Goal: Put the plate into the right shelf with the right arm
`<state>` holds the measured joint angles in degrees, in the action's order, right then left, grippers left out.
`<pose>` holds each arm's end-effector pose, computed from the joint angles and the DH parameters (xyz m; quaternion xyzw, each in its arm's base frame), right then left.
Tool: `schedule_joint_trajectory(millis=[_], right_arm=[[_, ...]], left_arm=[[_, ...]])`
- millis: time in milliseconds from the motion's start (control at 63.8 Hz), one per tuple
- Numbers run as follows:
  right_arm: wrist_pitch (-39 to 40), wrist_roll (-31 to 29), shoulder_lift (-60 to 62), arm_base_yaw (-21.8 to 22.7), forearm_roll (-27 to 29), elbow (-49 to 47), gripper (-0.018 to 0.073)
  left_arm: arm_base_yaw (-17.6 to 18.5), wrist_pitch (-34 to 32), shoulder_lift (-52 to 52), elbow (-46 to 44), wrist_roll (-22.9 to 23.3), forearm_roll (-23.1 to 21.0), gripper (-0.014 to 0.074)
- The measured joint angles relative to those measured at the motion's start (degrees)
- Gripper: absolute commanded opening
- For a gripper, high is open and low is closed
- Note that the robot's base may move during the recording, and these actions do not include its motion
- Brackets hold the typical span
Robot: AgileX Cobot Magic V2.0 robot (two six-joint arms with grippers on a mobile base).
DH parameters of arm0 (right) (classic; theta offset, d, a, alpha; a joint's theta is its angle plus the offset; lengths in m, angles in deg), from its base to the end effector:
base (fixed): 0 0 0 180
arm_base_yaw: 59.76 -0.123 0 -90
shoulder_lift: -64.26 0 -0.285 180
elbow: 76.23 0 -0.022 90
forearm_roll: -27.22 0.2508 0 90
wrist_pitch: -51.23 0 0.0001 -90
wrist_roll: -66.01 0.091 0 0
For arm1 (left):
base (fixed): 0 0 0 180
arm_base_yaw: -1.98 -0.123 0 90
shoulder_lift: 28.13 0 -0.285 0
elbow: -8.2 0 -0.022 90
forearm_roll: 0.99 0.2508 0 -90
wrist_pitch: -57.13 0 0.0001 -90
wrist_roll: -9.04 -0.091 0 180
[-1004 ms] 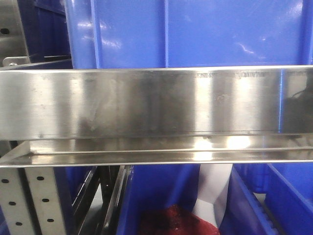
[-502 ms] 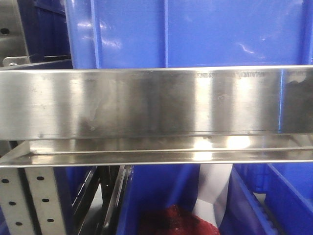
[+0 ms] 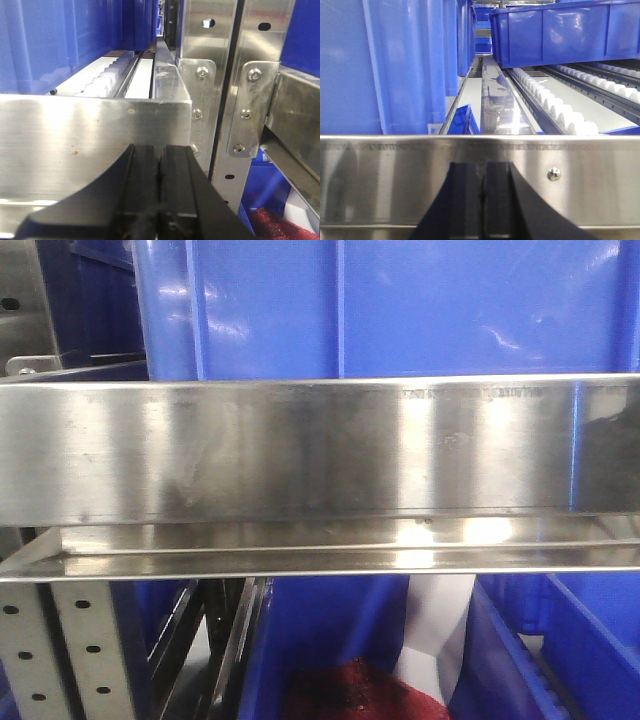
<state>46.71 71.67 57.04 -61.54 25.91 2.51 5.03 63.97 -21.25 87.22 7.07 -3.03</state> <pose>0.0569 0.0016 0.1976 0.0166 0.7099 0.0370 0.7032 0.0564 -0.0034 0.1926 0.0204 0.7235 -0.0202 0.6897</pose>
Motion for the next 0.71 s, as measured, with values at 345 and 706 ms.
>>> schedule_joint_trajectory(millis=[345,706], right_arm=[[0.0,0.0,0.0,0.0,0.0,0.0,0.0055],[0.0,0.0,0.0,0.0,0.0,0.0,0.0055]], left_arm=[[0.0,0.0,0.0,0.0,0.0,0.0,-0.0047],[0.0,0.0,0.0,0.0,0.0,0.0,-0.0047]])
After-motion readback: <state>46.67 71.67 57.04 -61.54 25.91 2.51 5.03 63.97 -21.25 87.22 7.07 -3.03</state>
